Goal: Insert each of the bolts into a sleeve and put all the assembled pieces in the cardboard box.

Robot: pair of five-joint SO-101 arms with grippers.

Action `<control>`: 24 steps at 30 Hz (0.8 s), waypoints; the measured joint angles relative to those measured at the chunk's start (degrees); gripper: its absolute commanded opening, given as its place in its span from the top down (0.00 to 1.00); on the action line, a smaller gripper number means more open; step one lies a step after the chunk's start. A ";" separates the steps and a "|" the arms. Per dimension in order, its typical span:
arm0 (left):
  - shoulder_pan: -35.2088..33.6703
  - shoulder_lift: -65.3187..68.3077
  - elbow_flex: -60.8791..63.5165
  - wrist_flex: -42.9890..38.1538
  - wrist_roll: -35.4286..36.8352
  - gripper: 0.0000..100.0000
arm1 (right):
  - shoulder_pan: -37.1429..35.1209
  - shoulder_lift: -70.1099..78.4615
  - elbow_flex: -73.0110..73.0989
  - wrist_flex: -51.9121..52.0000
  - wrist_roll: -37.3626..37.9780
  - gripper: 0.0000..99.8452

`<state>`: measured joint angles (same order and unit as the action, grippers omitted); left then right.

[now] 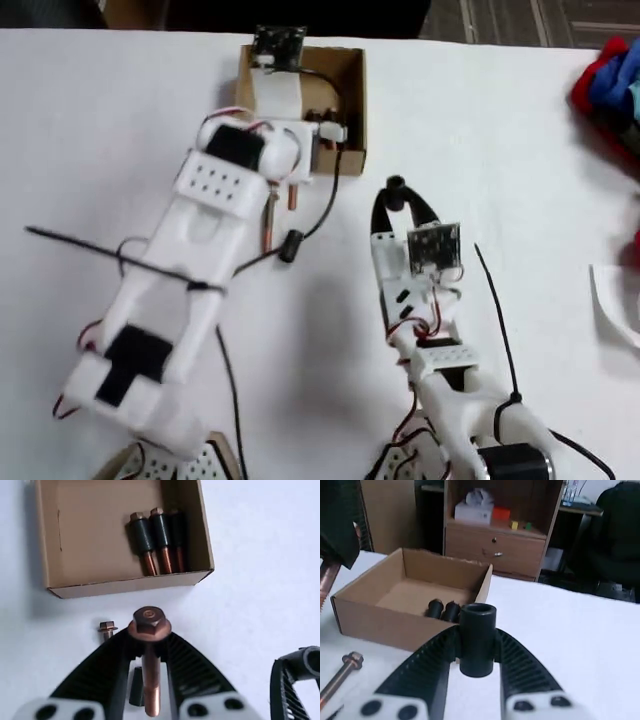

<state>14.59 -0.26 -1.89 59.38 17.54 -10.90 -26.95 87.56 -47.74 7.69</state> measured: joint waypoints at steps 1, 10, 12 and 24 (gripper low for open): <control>0.00 -2.81 3.78 -3.25 0.00 0.98 | 0.00 1.58 0.09 -2.20 0.00 0.98; 0.00 -26.90 41.23 -44.22 0.00 0.98 | 0.00 21.71 0.09 -31.30 0.00 0.98; 0.09 -30.77 46.68 -52.92 0.00 0.98 | 0.00 25.58 -0.09 -36.66 0.00 0.98; 11.69 -34.73 51.60 -70.77 -10.11 0.98 | -0.62 42.20 -8.35 -39.91 0.00 0.98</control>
<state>26.29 -34.99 49.71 -11.38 7.43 -11.52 15.25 79.21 -87.65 7.69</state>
